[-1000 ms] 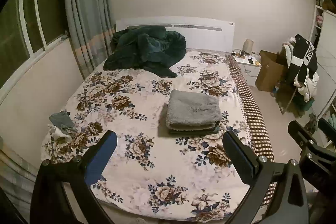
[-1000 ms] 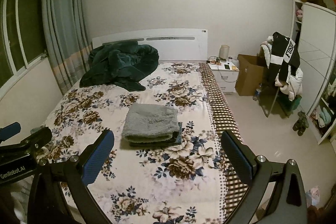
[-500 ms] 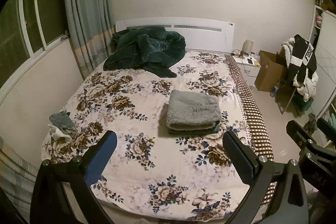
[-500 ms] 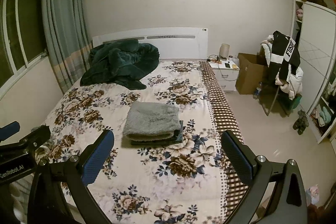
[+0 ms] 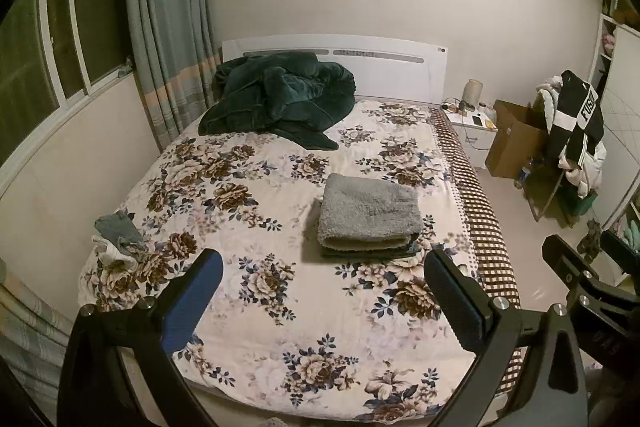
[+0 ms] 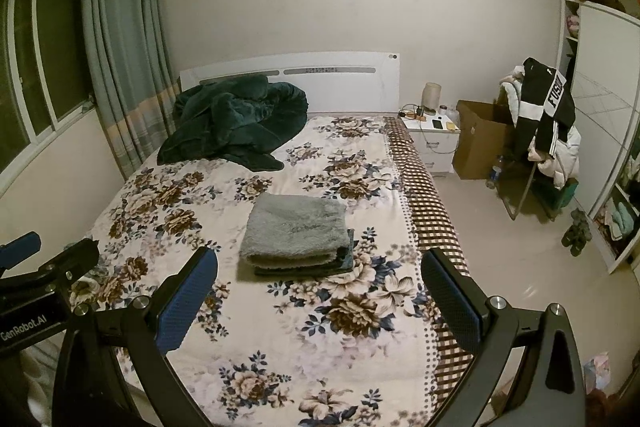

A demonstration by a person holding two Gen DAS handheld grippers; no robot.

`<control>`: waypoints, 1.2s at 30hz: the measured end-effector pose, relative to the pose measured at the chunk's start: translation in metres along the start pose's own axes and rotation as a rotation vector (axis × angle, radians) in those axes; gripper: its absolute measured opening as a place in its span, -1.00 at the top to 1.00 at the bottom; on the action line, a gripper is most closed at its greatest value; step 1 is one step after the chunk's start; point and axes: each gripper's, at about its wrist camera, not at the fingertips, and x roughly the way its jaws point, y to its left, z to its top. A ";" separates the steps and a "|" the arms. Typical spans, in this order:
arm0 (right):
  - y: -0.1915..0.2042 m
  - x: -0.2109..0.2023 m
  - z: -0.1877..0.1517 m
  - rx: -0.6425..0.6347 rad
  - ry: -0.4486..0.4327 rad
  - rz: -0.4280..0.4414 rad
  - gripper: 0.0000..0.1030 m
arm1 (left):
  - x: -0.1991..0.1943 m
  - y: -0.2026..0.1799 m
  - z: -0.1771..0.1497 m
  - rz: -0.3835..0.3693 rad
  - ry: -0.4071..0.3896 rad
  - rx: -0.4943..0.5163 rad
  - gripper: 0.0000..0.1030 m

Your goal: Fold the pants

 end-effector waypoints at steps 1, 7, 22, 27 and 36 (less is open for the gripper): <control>0.000 0.000 0.000 0.000 0.001 0.001 -1.00 | 0.000 0.000 0.000 -0.001 -0.001 0.002 -1.00; 0.001 0.000 -0.003 0.002 0.003 0.001 -1.00 | -0.001 0.000 0.000 0.001 0.001 -0.001 -1.00; 0.000 0.001 0.000 -0.001 0.006 0.006 -1.00 | -0.003 0.001 -0.001 0.003 0.003 -0.004 -1.00; -0.001 0.001 -0.001 -0.001 0.006 0.008 -1.00 | -0.002 0.000 -0.001 0.004 0.002 -0.005 -1.00; -0.001 0.000 -0.001 0.000 0.007 0.007 -1.00 | -0.003 0.000 0.000 0.003 0.003 -0.004 -1.00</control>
